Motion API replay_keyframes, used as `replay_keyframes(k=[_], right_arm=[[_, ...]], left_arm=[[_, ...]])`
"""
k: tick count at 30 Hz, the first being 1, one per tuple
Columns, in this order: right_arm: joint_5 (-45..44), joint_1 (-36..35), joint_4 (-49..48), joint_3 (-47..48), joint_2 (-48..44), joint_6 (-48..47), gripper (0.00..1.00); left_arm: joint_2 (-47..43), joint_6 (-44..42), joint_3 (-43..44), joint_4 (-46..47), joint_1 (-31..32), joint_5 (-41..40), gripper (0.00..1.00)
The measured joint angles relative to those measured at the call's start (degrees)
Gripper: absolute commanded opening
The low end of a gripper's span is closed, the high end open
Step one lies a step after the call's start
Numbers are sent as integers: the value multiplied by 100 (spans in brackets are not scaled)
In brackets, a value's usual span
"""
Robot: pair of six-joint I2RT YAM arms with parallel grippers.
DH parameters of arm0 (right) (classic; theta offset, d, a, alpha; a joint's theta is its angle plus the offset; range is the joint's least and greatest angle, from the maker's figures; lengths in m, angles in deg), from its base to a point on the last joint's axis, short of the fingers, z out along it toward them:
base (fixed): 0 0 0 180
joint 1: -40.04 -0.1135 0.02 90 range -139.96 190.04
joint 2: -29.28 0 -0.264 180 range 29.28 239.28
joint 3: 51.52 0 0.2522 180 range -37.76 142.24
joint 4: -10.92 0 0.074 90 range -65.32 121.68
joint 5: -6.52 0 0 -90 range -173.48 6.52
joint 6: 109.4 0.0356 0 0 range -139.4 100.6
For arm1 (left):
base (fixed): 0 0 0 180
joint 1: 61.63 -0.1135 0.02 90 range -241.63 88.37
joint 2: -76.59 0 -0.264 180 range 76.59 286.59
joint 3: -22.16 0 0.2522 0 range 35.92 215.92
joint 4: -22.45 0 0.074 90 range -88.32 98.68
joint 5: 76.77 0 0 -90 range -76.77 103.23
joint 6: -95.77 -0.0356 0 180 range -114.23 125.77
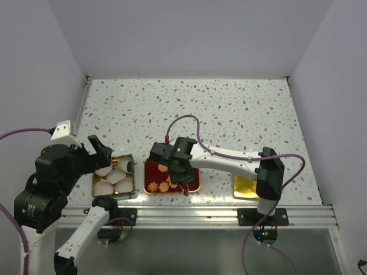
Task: Pack the cookies
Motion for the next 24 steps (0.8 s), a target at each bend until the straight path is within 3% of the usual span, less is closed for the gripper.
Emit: replay_keyframes(k=[14,24], right_arm=[[-389,0,649,2417,245,-205,38],[564,-31,190,3775,1266,-535,37]], left_arm=[[-2,0,0,4,0,-9,100],[37,0,557,57,0,-9,100]])
